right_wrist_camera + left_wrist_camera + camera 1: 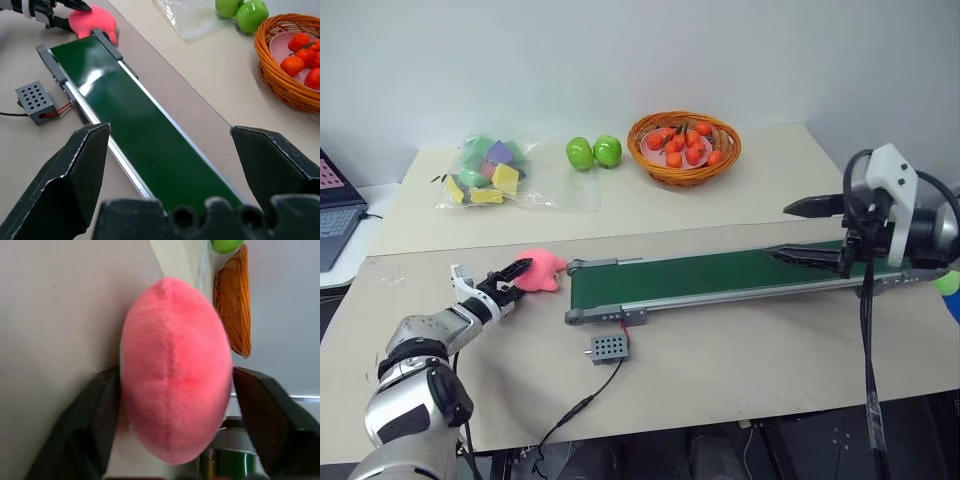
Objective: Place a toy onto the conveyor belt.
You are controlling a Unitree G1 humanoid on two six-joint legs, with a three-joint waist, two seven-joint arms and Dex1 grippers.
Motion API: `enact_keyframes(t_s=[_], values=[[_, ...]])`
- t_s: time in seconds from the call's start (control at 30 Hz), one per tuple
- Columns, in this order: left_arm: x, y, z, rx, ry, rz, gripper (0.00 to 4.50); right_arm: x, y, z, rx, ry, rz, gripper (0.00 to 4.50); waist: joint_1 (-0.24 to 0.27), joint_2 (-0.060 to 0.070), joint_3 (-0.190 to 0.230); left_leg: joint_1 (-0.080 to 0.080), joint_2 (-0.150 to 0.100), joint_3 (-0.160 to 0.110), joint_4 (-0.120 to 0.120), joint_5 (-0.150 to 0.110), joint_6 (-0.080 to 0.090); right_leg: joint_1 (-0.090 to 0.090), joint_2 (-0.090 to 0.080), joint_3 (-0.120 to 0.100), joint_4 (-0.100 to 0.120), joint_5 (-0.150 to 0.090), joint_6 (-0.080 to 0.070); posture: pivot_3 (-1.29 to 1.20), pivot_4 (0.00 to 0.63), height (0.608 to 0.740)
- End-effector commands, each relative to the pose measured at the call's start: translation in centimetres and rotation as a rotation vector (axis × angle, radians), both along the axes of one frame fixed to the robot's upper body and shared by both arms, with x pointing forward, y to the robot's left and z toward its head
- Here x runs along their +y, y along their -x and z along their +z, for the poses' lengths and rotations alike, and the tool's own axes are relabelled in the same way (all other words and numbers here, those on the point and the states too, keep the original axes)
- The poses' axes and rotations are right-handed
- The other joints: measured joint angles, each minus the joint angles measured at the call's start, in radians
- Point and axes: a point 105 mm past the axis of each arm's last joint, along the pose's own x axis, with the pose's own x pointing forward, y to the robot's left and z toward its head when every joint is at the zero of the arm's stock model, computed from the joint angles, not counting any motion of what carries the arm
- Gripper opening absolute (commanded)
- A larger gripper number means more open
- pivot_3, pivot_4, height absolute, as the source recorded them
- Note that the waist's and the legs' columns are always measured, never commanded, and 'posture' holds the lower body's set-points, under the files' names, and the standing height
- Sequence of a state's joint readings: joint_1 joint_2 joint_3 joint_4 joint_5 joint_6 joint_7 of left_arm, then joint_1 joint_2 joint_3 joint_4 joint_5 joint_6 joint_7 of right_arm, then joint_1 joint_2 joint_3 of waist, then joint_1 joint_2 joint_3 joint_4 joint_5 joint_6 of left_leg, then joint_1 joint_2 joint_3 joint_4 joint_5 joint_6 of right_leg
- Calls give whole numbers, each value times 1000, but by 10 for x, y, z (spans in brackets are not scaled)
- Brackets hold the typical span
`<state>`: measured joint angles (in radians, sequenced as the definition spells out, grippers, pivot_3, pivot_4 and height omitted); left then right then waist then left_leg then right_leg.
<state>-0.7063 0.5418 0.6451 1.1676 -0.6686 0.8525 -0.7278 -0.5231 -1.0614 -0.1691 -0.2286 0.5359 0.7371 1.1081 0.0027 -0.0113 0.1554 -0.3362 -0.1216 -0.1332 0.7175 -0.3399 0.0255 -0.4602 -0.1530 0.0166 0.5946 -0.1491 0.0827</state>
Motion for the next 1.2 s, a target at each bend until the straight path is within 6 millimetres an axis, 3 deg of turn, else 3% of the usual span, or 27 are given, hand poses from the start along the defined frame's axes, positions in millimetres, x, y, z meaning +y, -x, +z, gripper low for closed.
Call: enact_keyframes(t_s=[0.03, 0.07, 0.1, 0.27, 0.33, 0.47, 0.6, 0.67, 0.73, 0.8, 0.87, 0.97, 1.07, 1.2], values=[[-2, 0, 2, -15, 19, -9, 1849, 1, 5, 13, -47, 3, 6, 4500, -1, 0, 0, 0, 0, 0, 0, 0, 0, 0, 0, 0, 0, 0, 0, 0, 150, 740], [-2, 0, 2, -16, 21, -5, 1638, 1, 5, 13, -47, 3, 8, 4500, -1, 0, 0, 0, 0, 0, 0, 0, 0, 0, 0, 0, 0, 0, 0, 0, 150, 740], [-1, -1, 3, -24, 23, 2, 1154, 2, 4, 13, -47, 1, 10, 4500, -1, 0, 0, 0, 0, 0, 0, 0, 0, 0, 0, 0, 0, 0, 0, 0, 150, 740], [8, -9, 24, -97, -4, 30, 1074, 5, 2, 11, -44, -1, 23, 4500, -1, 0, 0, 0, 0, 0, 0, 0, 0, 0, 0, 0, 0, 0, 0, 0, 150, 740], [16, -15, 44, -167, -53, 48, 1074, 5, 1, 11, -45, -2, 25, 4500, -1, 0, 0, 0, 0, 0, 0, 0, 0, 0, 0, 0, 0, 0, 0, 0, 150, 740], [28, -31, 109, -406, -252, 133, 1074, 7, -1, 10, -44, -8, 29, 4500, -2, -3, 2, -1, 1, 0, 0, 0, 0, -1, 0, 0, 0, 0, 0, 0, 150, 740], [15, -49, 164, -537, -533, 211, 1074, 9, -3, 7, -38, -11, 38, 4500, 4, -4, 2, -2, 1, 0, 0, 0, 0, 0, 0, 0, 0, 1, 1, 0, 150, 740], [1, -54, 192, -645, -797, 229, 1074, 11, -5, 5, -38, -15, 44, 4500, 8, -4, 2, -2, 0, 0, 0, 0, 0, 0, 0, -1, -1, 1, 1, 0, 150, 740], [-9, -53, 203, -713, -954, 222, 1074, 11, -6, 5, -37, -17, 47, 4500, 8, -4, 2, -2, 0, 0, 0, 0, 1, 0, -1, 0, -1, 1, 1, 0, 150, 740], [-29, -50, 215, -848, -1239, 181, 1074, 14, -8, 4, -37, -23, 52, 4500, 6, -4, 2, -2, 0, 0, -1, -1, 1, 0, -1, -1, -2, 1, 1, 0, 150, 740], [-58, -39, 220, -1053, -1674, 100, 1074, 16, -11, 0, -35, -28, 56, 4500, 0, -4, 2, -2, 0, 0, -2, -1, 1, 0, -1, -1, -3, 1, 1, 0, 150, 740], [-98, -11, 219, -1430, -2062, -15, 1074, 15, -12, -3, -29, -31, 54, 4500, -2, -4, 2, -2, 1, 1, -4, -1, 1, -1, 0, -1, -4, 1, 1, 0, 150, 740], [-113, 11, 195, -1701, -2261, -136, 1074, 14, -12, -4, -26, -33, 52, 4500, -1, -4, 2, -2, 0, 1, -4, -1, 1, -1, 0, -1, -5, 1, 1, 0, 150, 740], [-110, 29, 158, -1898, -2382, -265, 1074, 13, -11, -7, -23, -37, 44, 4500, -1, -4, 2, -1, 1, 2, -5, -1, 1, -1, 0, -1, -6, 1, 1, 0, 150, 740]])
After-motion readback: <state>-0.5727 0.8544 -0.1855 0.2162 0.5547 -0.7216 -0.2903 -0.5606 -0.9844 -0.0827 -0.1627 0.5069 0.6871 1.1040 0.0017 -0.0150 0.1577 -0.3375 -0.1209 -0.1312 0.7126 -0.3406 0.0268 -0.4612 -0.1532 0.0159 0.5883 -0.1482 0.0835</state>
